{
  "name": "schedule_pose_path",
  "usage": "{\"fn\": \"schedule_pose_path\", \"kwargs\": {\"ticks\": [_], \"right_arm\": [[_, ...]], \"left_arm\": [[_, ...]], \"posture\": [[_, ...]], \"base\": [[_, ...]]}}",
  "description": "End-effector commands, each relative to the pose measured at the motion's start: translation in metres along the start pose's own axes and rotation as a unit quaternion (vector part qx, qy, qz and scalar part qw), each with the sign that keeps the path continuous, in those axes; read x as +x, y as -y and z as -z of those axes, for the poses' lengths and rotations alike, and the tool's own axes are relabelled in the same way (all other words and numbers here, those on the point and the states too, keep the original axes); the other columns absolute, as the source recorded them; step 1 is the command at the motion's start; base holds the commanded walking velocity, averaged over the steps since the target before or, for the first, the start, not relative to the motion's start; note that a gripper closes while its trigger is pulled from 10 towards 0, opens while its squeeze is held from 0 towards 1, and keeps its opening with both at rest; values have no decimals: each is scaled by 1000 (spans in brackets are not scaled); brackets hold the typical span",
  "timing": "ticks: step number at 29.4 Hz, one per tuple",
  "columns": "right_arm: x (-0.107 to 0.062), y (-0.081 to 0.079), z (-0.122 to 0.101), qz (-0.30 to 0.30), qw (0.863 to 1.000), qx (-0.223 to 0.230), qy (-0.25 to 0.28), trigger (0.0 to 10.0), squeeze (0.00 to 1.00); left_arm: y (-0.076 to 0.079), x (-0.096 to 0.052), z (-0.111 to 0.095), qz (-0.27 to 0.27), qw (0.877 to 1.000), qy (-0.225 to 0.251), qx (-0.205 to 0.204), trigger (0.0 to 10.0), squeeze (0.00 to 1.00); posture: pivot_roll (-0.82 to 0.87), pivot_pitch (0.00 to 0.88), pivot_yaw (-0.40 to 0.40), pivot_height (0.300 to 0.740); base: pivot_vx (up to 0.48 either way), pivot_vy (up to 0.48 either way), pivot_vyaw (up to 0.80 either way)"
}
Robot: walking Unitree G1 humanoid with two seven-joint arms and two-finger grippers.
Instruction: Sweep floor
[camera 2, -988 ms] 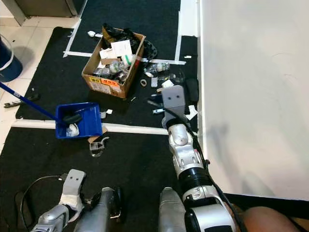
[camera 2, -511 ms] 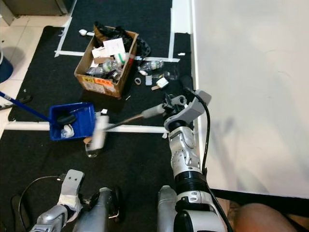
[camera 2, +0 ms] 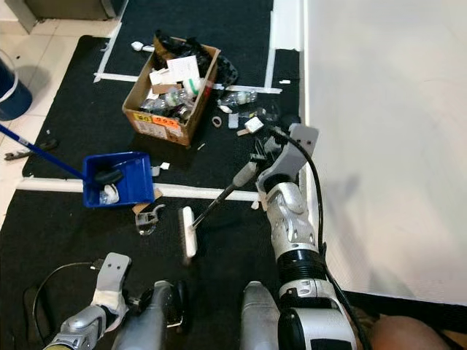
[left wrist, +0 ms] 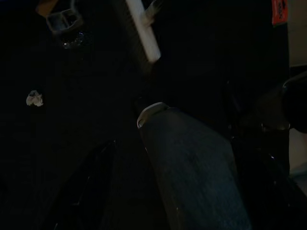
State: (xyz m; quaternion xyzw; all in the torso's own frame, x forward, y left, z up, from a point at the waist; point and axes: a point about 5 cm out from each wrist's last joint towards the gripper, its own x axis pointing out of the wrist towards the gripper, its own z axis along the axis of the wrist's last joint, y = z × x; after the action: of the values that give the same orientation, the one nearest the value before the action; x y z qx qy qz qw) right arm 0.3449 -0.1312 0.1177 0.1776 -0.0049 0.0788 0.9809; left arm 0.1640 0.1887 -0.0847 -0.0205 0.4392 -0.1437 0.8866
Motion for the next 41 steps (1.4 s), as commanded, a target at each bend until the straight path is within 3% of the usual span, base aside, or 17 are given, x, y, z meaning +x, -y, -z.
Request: {"fn": "schedule_pose_path", "kwargs": {"ticks": [1,5,9,12,13,24,31,41], "right_arm": [[-1,-6,9,-15,1000,3,-13,10000,0],[-3,-3,17,-21,999,21,-37,10000,0],[-6,4,20,-16,999,-4,-43,10000,0],[-7,18,23,22,997,-44,-58,10000,0],[-8,30,22,53,995,-60,-63,10000,0],[-24,61,36,111,988,-63,-90,10000,0],[-29,66,44,120,985,-65,-101,10000,0],[-39,61,64,116,983,-53,-129,10000,0]], "left_arm": [[23,-3,40,33,996,-84,-20,10000,0],[23,1,33,29,996,-81,-16,10000,0],[23,3,26,26,997,-75,-16,10000,0],[22,5,22,22,997,-72,-16,10000,0],[21,6,18,20,997,-69,-16,10000,0],[12,3,19,5,997,-71,-23,10000,0],[11,1,23,3,997,-77,-21,10000,0],[11,-2,30,5,996,-81,-26,10000,0]], "posture": [[13,171,15,740],[6,126,11,740],[6,91,15,740],[4,68,17,740],[3,64,20,740],[13,60,24,740],[15,64,24,740],[32,102,24,740]], "base": [[0,0,0],[0,0,0],[0,0,0],[0,0,0],[0,0,0],[0,0,0],[0,0,0],[0,0,0]]}}
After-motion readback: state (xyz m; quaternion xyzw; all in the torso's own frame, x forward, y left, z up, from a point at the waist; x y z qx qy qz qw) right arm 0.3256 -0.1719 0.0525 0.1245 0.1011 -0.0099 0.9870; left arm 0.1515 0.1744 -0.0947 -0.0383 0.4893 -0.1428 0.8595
